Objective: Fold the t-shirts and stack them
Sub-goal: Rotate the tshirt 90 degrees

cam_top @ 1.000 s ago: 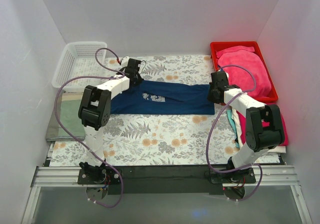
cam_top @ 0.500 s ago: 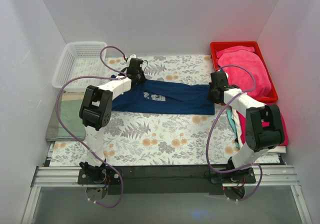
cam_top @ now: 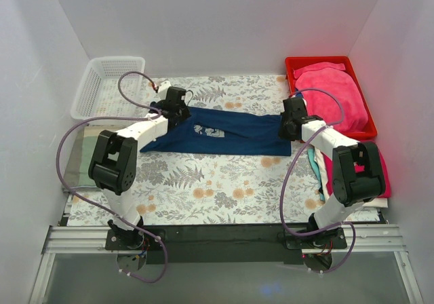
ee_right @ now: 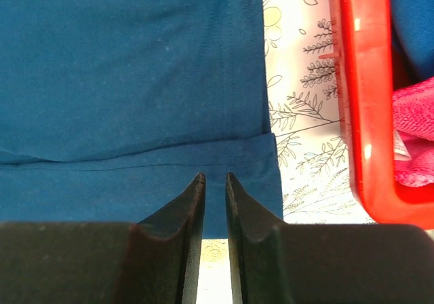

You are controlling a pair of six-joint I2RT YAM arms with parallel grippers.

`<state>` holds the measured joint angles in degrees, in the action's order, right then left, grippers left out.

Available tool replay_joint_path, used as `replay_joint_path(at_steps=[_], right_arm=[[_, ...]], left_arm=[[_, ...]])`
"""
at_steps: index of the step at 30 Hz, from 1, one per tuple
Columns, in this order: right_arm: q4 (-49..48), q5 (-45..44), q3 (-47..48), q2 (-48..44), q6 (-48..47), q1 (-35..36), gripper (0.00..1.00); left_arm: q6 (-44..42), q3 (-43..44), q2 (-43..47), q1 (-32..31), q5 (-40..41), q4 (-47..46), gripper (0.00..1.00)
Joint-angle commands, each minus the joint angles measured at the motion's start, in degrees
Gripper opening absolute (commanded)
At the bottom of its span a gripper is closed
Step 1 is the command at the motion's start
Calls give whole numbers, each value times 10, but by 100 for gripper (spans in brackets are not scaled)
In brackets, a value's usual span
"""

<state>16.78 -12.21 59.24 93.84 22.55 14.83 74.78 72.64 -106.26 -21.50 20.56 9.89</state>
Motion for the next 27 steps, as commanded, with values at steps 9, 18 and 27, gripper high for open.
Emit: replay_joint_path(at_steps=[9, 18, 27], right_arm=[[6, 16, 47, 18, -26, 20, 27], [0, 36, 37, 70, -44, 43, 27], [-8, 53, 39, 133, -44, 50, 25]], left_arm=[[189, -49, -11, -1, 58, 171, 40], [220, -3, -70, 34, 50, 189, 40], [188, 121, -144, 68, 27, 195, 40]])
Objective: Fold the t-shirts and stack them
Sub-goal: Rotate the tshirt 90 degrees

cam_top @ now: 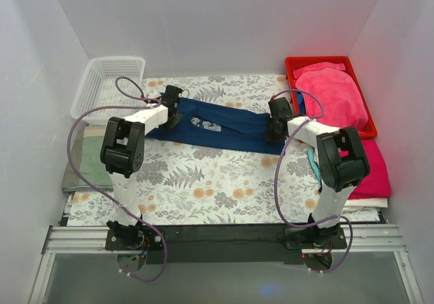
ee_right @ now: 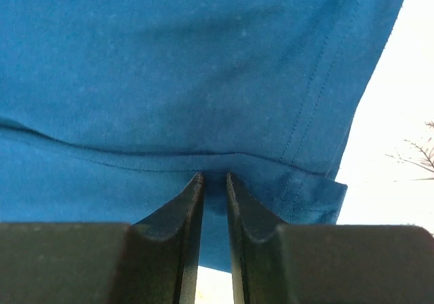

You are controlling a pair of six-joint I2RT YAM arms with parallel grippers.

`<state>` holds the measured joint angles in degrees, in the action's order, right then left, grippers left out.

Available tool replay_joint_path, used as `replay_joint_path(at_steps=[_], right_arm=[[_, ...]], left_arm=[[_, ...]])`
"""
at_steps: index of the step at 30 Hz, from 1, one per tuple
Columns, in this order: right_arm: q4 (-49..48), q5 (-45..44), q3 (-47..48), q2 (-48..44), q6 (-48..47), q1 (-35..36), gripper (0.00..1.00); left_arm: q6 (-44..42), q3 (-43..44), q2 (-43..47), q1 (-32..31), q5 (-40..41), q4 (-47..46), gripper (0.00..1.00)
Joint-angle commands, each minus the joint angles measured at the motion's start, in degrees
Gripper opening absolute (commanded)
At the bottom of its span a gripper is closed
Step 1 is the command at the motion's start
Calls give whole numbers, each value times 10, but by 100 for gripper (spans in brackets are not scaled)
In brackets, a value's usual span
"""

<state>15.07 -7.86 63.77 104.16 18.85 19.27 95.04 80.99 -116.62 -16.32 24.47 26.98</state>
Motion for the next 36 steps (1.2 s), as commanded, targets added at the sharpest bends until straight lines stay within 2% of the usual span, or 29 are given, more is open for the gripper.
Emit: replay_joint_path(at_steps=[1, 6, 14, 16, 18, 20, 23, 26, 27, 29, 32, 36], right_arm=[[10, 7, -11, 29, -2, 9, 25], [7, 5, -71, 0, 25, 26, 25], [-5, -21, -162, -55, 91, 120, 24], [-5, -25, -172, -63, 105, 148, 24], [-5, -24, -169, -64, 116, 171, 24], [-5, -20, -155, -61, 122, 185, 24], [-1, -15, -127, -43, 128, 219, 24], [3, -18, -98, -12, 140, 264, 24], [3, -15, -91, -5, 146, 288, 24], [3, -18, -73, 18, 155, 316, 24], [4, -20, -47, 52, 167, 379, 24], [18, -28, -10, 77, 167, 409, 24]], left_arm=[[-28, 54, -51, 17, -17, 25, 40], [-64, 177, -140, 28, -35, 42, 40], [-113, 385, -263, 35, -93, 26, 40], [-122, 400, -281, 38, -128, 7, 40], [-140, 401, -288, 42, -158, -50, 40], [-155, 399, -297, 42, -221, -113, 40], [-163, 429, -321, 42, -310, -148, 41], [-156, 456, -333, 38, -331, -158, 43], [-159, 457, -333, 37, -328, -160, 47], [-177, 473, -339, 32, -322, -143, 62], [-199, 476, -329, 26, -309, -133, 64], [-210, 424, -284, 24, -304, -156, 66]])
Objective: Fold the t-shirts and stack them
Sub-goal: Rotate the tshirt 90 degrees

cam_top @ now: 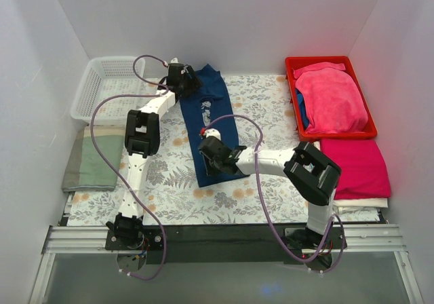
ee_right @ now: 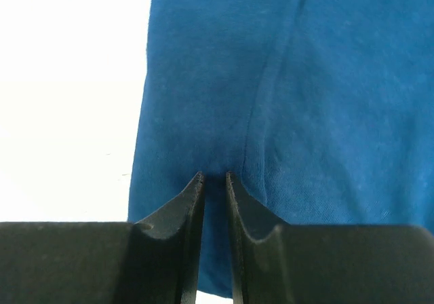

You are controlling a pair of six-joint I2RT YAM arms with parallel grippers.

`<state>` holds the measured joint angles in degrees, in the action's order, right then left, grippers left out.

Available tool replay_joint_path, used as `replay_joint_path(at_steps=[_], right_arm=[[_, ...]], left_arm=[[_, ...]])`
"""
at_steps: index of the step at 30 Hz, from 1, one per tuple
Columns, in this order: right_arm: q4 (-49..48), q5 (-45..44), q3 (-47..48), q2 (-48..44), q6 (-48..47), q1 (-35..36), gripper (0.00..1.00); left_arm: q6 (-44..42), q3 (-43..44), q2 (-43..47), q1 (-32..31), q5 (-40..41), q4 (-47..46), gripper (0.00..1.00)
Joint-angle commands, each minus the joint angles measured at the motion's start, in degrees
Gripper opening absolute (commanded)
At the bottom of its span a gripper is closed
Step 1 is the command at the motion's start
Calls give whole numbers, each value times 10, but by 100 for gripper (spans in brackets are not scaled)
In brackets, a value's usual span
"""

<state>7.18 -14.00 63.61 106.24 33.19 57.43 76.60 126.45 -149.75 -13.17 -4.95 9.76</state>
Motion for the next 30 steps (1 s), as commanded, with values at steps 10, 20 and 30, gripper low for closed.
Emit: replay_joint_path(at_steps=[10, 20, 30], right_arm=[[122, -64, -4, -41, 31, 64, 25], [93, -156, -50, -193, -5, 66, 36], [122, -177, -118, -265, -32, -34, 55]], left_arm=[[-71, -230, 248, -28, 73, -27, 69], [25, -490, 516, -67, 227, 3, 76], [198, -803, 734, -131, 180, 31, 73]])
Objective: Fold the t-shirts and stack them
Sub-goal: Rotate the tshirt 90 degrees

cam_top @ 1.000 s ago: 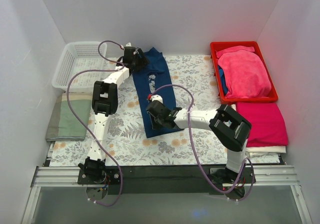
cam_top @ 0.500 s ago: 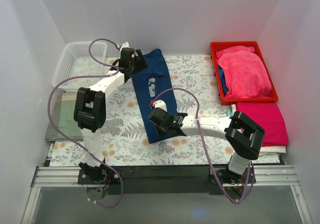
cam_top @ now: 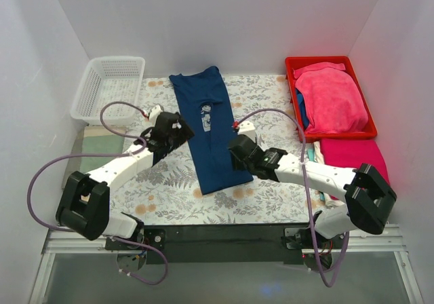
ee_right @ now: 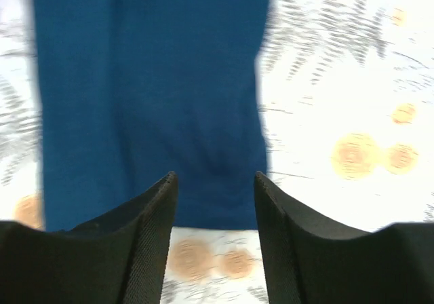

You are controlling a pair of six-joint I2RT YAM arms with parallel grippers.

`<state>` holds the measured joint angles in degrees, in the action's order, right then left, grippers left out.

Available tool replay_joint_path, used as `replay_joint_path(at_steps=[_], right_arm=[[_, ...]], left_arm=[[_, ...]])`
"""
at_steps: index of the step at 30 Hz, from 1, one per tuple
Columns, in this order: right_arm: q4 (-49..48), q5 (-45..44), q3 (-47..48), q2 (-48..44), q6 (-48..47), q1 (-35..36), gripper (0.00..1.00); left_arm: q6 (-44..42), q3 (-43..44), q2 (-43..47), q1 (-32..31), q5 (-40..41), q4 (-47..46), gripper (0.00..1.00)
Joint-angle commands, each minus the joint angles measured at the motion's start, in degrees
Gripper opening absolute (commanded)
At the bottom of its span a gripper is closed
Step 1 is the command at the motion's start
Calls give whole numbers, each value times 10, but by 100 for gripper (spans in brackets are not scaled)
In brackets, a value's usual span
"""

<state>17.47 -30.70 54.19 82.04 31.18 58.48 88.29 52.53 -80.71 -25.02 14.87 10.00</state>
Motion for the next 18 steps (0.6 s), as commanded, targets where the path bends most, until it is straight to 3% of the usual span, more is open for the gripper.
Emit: replay_joint_path(at_steps=[1, 5, 8, 18], right_arm=[[16, -2, -43, -32, -16, -61, 56], [-24, 55, -101, -49, -49, -135, 58], [-62, 90, -133, -58, -70, -151, 58], [-126, 142, -175, -87, -76, -162, 58]], left_arm=[[85, -79, 70, -17, -21, 28, 73], [121, -146, 148, -55, -11, 54, 73], [140, -183, 193, -68, -6, 70, 73], [191, -235, 181, -124, -13, 75, 72]])
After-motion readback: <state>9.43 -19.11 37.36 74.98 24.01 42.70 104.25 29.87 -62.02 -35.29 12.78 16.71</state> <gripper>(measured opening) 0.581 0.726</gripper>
